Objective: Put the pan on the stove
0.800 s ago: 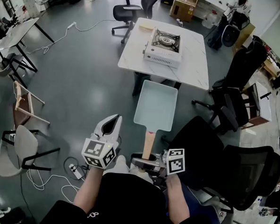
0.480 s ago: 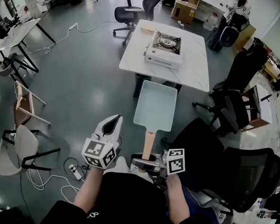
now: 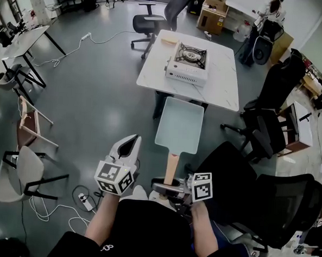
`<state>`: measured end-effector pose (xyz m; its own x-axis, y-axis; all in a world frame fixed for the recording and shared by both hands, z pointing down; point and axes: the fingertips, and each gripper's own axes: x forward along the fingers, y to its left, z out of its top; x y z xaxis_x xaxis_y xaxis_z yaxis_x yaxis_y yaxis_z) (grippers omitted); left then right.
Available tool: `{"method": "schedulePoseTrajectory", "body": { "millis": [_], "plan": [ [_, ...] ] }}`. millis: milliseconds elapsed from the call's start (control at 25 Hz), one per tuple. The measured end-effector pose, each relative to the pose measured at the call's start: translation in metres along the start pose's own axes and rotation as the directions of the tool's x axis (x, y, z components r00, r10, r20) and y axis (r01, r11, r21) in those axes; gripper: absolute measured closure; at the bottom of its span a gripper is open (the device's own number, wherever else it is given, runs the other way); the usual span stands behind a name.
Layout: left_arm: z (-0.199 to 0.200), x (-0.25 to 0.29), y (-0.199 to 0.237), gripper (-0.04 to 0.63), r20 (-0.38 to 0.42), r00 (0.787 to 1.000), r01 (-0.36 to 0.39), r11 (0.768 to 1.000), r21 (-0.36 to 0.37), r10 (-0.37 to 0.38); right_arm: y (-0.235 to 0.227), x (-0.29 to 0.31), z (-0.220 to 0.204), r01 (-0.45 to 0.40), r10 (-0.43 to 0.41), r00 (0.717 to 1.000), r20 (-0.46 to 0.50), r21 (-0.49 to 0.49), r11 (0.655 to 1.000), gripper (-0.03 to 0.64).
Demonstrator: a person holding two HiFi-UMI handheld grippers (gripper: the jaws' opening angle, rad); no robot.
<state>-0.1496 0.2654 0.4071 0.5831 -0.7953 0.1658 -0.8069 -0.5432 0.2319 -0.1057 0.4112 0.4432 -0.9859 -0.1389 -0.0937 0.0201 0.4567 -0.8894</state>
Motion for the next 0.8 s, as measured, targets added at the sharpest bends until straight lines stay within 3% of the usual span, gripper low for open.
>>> {"method": "schedulePoseTrajectory", "body": {
  "millis": [800],
  "plan": [
    [0.002,-0.003,0.002,0.604,0.014,0.998,-0.056,0.998,0.010,0.056,-0.007,-0.015,0.003,0.012,-0.012,0.999,-0.037,-0.013,1.000,0.488]
  ]
}}
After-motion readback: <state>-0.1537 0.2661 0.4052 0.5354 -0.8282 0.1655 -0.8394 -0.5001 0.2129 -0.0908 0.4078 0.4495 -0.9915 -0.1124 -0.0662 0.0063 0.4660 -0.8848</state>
